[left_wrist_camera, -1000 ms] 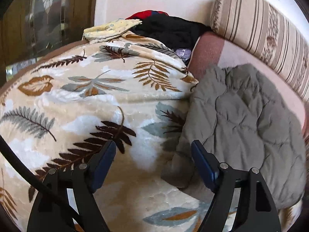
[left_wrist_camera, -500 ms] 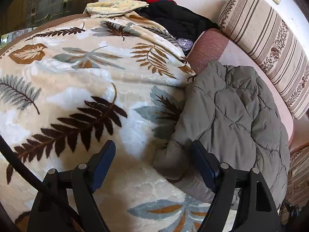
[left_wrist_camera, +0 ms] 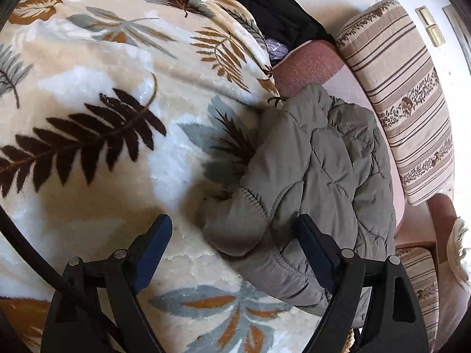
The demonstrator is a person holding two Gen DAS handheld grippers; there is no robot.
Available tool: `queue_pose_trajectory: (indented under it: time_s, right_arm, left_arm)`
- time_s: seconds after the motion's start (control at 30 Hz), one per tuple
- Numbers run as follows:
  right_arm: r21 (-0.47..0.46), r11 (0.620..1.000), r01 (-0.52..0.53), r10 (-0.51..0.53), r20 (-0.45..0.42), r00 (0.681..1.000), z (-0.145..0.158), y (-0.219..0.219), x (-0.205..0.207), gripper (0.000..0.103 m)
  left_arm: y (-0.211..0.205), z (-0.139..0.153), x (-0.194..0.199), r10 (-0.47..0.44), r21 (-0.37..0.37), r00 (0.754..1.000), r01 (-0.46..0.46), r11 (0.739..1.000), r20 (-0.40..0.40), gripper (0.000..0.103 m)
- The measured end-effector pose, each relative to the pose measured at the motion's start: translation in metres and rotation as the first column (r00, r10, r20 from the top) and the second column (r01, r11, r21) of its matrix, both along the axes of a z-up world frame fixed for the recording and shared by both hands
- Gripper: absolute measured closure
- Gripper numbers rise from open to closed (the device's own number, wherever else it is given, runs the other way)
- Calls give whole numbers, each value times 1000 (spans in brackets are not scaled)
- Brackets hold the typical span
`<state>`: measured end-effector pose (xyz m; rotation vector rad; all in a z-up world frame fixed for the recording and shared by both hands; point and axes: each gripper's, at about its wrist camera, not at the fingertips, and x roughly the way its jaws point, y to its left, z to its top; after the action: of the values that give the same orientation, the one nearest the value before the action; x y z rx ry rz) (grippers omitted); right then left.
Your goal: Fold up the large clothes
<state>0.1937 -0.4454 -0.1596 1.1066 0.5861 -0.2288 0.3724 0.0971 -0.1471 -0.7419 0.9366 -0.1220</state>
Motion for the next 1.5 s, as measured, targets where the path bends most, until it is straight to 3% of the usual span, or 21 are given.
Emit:
queue_pose_trajectory:
  time_s: [0.23,0.63,0.7,0.77,0.8,0.83,0.93,1.07,1.17,1.5]
  right_arm:
    - [48,999,-4,4,10,1000,-14,0,6,13]
    - [15,1000,-26,25,47,999,-24,-2,31,9]
    - [1,999,-50,50,59,997,-25,-2,38,14]
    - [-8,998,-69,69,61,996,-22,-1,43,38]
    - [-30,997,-75,77,64,995,-18,0,43,47]
    - [-67,994,-87,91,58,994,-13,3,44,50]
    - [-220,970,-108,114,18,993,4,17,51,59]
    - [-430,893,-135,130,-40,991,32,42,57,64]
    - [-492,860,-138,137,-39,990,46,50,53,65]
    - [-530,835,-149,167,-14,986,81,56,23,66]
  left_arm:
    - [-2,-10,5,9,-45,1000,-10,999,-7,14]
    - [-12,-15,22,-17,-41,998,19,999,54,10]
    - [-16,-14,24,-36,-37,997,38,999,64,12]
    - [-23,-8,24,-52,17,995,51,999,90,27]
    - [-30,-1,22,-71,86,991,62,994,111,37]
    - [-35,4,22,-83,132,988,67,989,127,45]
    - [-49,17,17,-114,259,980,69,963,165,58]
    - [-58,31,13,-142,356,970,64,932,196,65]
    - [-59,45,7,-150,391,961,50,919,231,68]
    - [-55,84,-26,-167,422,944,33,906,286,68]
